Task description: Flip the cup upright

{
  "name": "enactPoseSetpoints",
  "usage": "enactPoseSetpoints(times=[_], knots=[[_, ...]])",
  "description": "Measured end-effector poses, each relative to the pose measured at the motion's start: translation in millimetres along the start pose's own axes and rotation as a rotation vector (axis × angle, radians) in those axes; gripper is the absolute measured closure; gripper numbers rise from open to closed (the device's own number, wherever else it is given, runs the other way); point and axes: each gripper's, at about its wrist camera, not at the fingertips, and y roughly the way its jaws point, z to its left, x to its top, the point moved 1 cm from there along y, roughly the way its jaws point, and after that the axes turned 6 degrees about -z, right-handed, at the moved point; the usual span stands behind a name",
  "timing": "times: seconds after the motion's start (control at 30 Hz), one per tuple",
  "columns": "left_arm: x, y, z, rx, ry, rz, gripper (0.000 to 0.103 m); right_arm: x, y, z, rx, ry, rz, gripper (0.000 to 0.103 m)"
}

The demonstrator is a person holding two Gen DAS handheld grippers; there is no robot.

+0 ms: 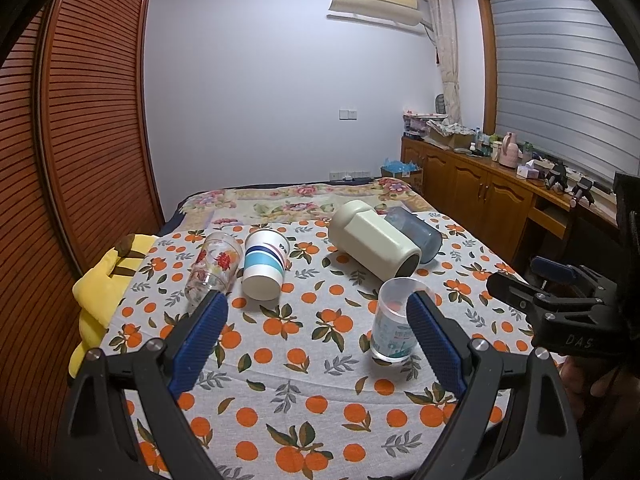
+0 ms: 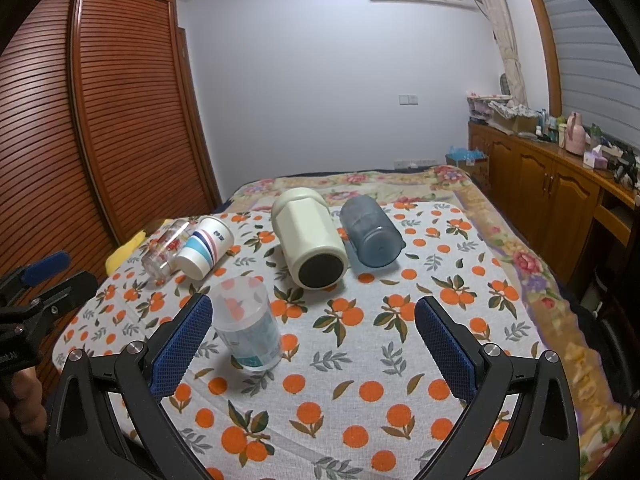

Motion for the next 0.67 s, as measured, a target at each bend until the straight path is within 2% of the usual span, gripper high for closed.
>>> enactPoseSetpoints(times=[0.67], knots=[[2.3, -2.2, -1.0, 0.006, 0.000, -0.001, 0.011, -2.1, -0.6, 0.7, 0.000, 0.000, 0.003, 0.000]])
